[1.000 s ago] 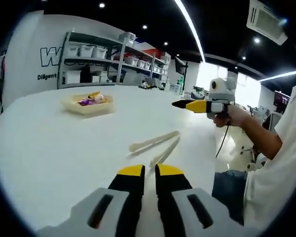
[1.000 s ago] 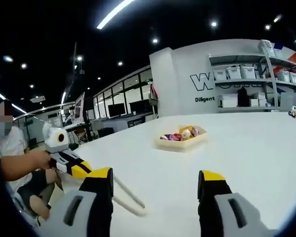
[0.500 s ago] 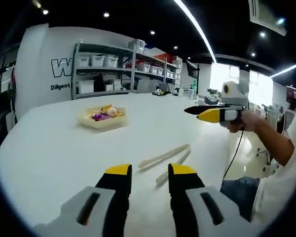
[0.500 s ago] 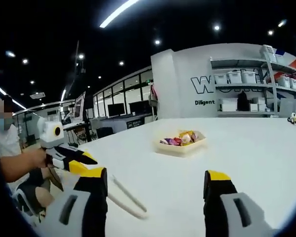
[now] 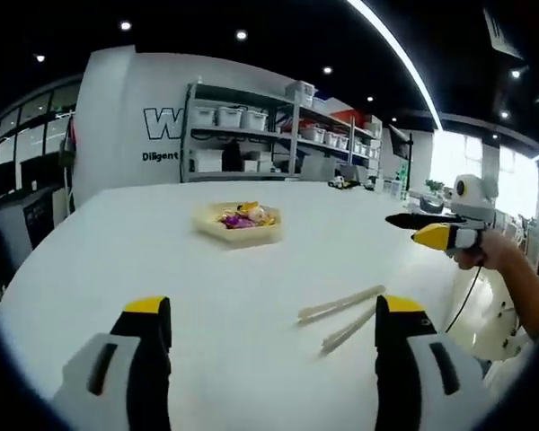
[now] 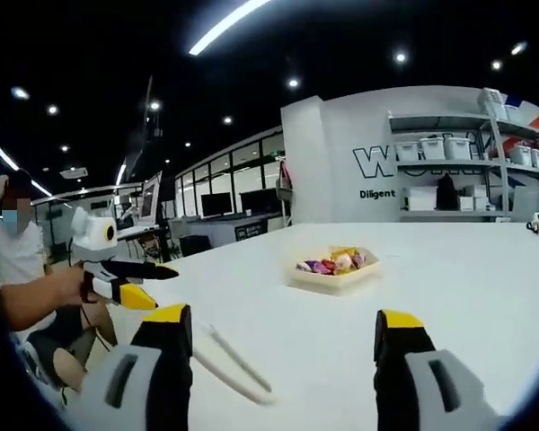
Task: Place the target food into the container with the food tongs after gripping and lifting it, then release it inside without dropping or visibly crushing the food.
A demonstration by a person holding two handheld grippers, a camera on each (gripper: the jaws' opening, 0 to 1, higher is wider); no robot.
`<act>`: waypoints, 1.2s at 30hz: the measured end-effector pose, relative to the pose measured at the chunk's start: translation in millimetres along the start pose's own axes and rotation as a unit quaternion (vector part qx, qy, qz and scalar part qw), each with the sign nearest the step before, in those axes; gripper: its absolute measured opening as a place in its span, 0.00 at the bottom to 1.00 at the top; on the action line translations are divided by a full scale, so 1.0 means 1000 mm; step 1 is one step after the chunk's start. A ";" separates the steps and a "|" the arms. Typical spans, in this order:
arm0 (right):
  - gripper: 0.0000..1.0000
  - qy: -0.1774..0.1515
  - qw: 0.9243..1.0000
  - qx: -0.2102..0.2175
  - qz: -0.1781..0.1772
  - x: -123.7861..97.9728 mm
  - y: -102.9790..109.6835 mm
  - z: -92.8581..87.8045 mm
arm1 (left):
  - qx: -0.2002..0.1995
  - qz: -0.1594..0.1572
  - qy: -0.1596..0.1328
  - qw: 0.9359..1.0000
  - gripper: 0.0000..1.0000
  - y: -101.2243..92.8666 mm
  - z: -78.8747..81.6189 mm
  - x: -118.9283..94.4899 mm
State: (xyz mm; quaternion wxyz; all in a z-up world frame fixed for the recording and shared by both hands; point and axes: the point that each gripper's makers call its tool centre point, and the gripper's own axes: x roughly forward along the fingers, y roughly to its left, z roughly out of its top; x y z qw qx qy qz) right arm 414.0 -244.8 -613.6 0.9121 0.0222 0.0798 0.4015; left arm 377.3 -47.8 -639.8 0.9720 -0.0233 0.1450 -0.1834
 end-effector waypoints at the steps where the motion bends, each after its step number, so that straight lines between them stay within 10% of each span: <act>1: 0.87 0.009 1.000 -0.003 -0.008 0.000 -0.002 -0.002 | -0.003 0.003 -0.001 1.000 0.96 0.001 0.000 -0.001; 15: 1.00 0.074 0.996 -0.008 -0.046 -0.005 -0.011 -0.015 | 0.093 0.110 0.042 0.989 0.95 0.010 0.001 -0.011; 36: 1.00 0.107 0.993 -0.026 -0.048 -0.008 -0.008 -0.018 | 0.053 0.049 0.070 0.995 0.99 -0.008 -0.011 -0.001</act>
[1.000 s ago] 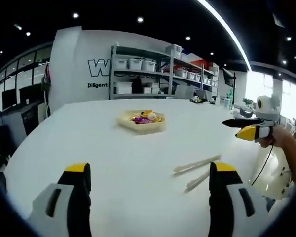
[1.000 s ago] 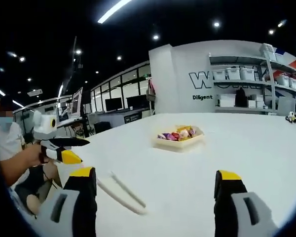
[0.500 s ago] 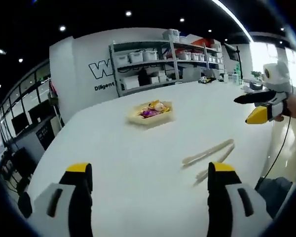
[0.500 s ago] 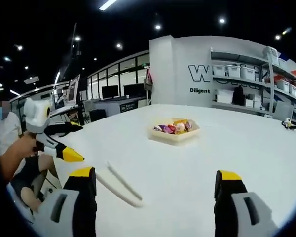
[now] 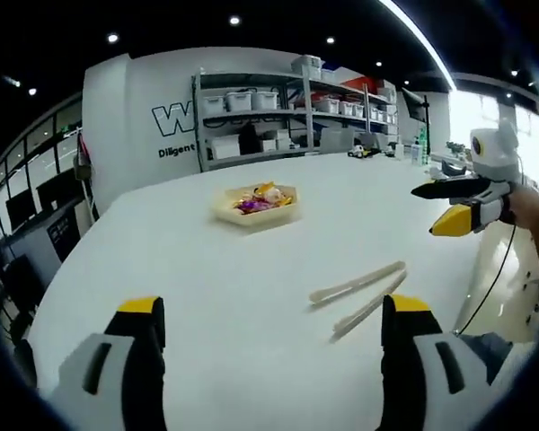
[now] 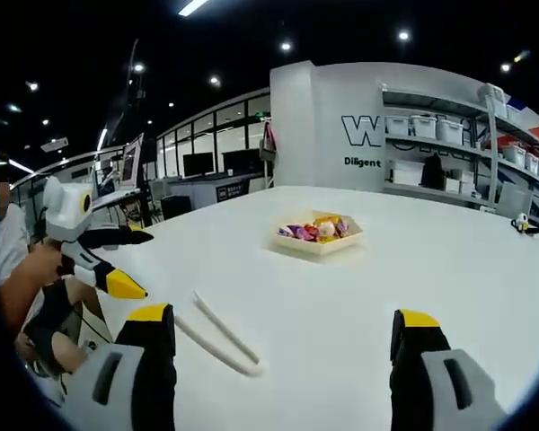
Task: Place the target food into the container with the food tongs after gripping and lifting it, then release it inside without dropping or visibly crushing the food.
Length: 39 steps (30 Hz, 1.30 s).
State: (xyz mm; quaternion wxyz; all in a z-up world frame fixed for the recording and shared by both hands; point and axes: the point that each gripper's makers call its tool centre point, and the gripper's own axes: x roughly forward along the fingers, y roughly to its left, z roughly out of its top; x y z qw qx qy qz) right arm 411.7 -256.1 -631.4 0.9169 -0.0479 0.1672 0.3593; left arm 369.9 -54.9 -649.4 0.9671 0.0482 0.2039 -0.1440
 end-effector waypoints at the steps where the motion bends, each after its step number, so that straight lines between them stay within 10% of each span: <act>1: 1.00 0.001 1.000 -0.006 0.002 0.000 0.001 0.000 | -0.002 -0.007 0.003 1.000 0.99 -0.002 -0.002 0.000; 39: 0.99 0.012 1.000 -0.007 0.023 0.001 -0.001 -0.011 | -0.009 -0.023 0.020 1.000 0.98 -0.019 -0.014 -0.001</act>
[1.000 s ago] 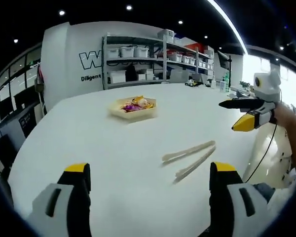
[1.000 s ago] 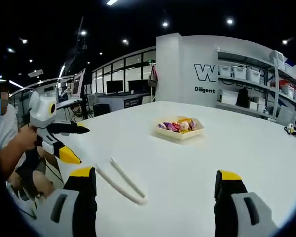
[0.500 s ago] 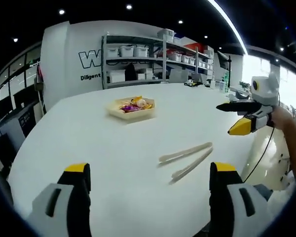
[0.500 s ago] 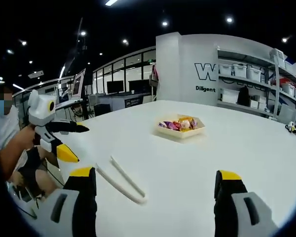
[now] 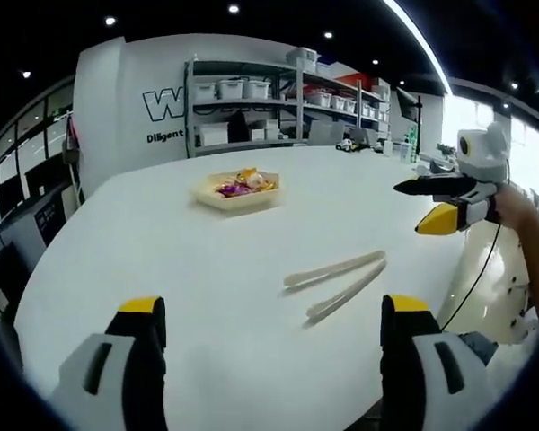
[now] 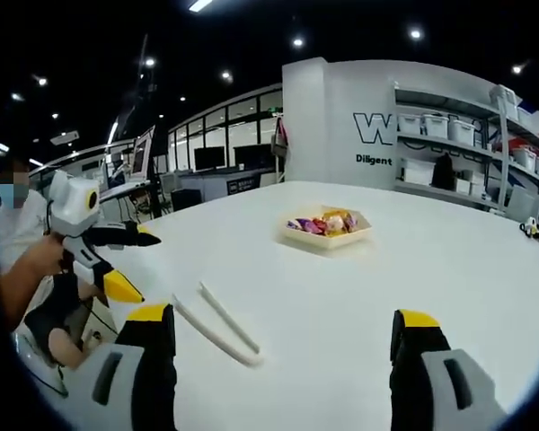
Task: Place the target food into the container with the food tongs after gripping and lifting it, then release it inside without dropping or visibly crushing the food.
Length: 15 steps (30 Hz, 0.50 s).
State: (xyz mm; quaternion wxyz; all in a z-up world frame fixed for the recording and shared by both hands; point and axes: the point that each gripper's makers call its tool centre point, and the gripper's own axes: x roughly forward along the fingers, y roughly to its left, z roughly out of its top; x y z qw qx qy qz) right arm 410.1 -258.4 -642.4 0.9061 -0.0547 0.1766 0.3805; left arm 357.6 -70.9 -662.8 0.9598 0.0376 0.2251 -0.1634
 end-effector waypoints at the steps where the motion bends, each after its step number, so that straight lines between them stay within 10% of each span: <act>1: 0.99 0.002 1.000 0.000 0.000 0.000 0.000 -0.001 | 0.000 -0.003 0.000 1.000 0.98 -0.001 -0.001 0.000; 15: 0.99 0.005 1.000 0.007 -0.001 -0.002 -0.001 -0.003 | 0.000 -0.008 0.003 1.000 0.97 -0.004 -0.005 0.001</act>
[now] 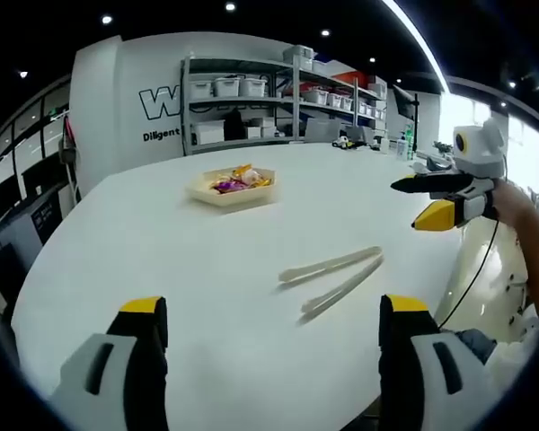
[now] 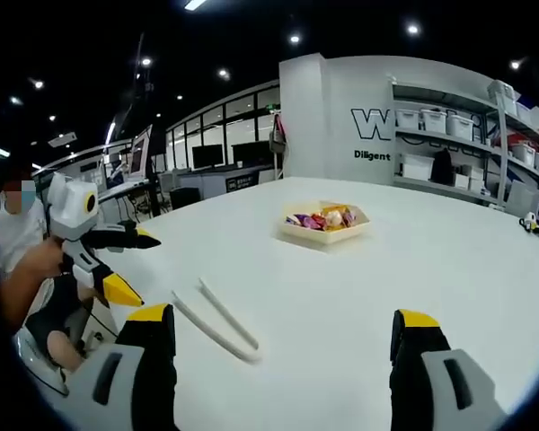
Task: Place the target food into the container with the food tongs after gripping and lifting it, then release it inside without dropping or visibly crushing the food.
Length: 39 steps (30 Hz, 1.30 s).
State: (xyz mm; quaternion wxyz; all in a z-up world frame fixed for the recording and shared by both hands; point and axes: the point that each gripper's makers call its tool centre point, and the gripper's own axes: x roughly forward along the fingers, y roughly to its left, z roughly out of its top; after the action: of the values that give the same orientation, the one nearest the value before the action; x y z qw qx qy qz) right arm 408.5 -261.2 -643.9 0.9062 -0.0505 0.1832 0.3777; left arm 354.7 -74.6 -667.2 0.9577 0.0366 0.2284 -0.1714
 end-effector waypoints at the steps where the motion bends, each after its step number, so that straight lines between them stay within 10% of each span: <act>1: 0.99 -0.001 1.000 0.000 0.000 0.000 0.000 0.000 | -0.002 0.000 -0.002 1.000 0.97 0.001 0.000 0.000; 39: 0.99 0.002 1.000 0.000 0.000 -0.008 0.008 0.001 | -0.013 -0.003 -0.021 1.000 0.96 0.002 0.000 -0.007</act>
State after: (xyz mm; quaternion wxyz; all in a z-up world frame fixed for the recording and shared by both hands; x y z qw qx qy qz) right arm 398.3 -260.5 -640.0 0.9057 -0.0515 0.1850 0.3780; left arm 350.0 -70.6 -663.8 0.9621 0.0204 0.2107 -0.1717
